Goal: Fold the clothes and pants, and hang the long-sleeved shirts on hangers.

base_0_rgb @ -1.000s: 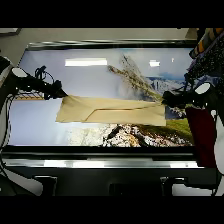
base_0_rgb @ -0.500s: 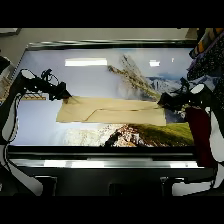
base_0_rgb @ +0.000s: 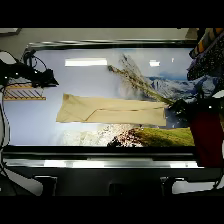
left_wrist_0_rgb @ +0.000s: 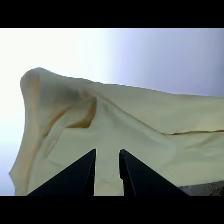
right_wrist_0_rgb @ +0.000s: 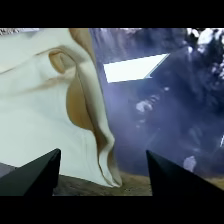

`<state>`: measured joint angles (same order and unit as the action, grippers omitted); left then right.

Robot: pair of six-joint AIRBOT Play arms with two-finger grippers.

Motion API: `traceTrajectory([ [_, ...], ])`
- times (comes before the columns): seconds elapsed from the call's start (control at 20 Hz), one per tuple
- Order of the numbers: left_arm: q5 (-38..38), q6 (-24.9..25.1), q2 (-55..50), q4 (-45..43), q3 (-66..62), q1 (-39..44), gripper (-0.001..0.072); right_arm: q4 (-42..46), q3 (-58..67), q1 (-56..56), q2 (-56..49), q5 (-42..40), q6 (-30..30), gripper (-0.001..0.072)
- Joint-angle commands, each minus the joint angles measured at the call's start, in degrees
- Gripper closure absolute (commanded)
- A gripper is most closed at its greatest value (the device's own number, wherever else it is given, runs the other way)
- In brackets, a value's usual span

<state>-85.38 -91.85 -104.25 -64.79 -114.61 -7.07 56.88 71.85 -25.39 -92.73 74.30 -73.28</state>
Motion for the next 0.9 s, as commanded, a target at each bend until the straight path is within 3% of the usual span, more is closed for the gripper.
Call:
traceTrajectory([
  [0.0, -3.19, -0.59, 3.78, -4.92, -1.09, 0.15, 0.0514, -6.05, -3.85, -1.2, -1.64, -2.27, 5.75, 0.0095],
  [0.2, -4.22, -1.44, 4.83, -4.94, -1.09, 0.15, 0.0514, -15.78, -3.91, -0.96, -5.25, -3.15, 10.34, 0.0096],
  [0.3, -4.22, -1.66, 4.81, -4.96, -1.09, 0.33, 0.0514, -14.84, -3.91, 0.13, -5.79, -4.94, 10.01, 0.0108],
  [0.4, -4.22, -1.64, 4.7, -4.96, -1.09, 0.5, 0.0514, -11.3, -3.91, 2.45, -5.86, -6.32, 8.52, 0.0171],
  [0.65, -4.17, -1.6, 4.7, -5.14, -1.09, 0.44, 0.0514, -6.36, -3.91, 8.59, -5.9, -7.17, 4.81, 0.018],
  [0.7, -4.2, -1.6, 4.7, -5.31, -1.09, 0.35, 0.0515, -6.4, -3.91, 9.84, -5.9, -7.17, 4.81, 0.0292],
  [0.8, -4.31, -1.57, 4.7, -5.33, -1.09, 0.26, 0.0517, -6.95, -3.89, 12.02, -5.81, -7.15, 4.61, 0.0631],
  [0.85, -4.83, -1.29, 4.7, -5.33, -1.09, 0.26, 0.0537, -7.23, -3.87, 12.63, -5.35, -7.21, 4.26, 0.0681],
])
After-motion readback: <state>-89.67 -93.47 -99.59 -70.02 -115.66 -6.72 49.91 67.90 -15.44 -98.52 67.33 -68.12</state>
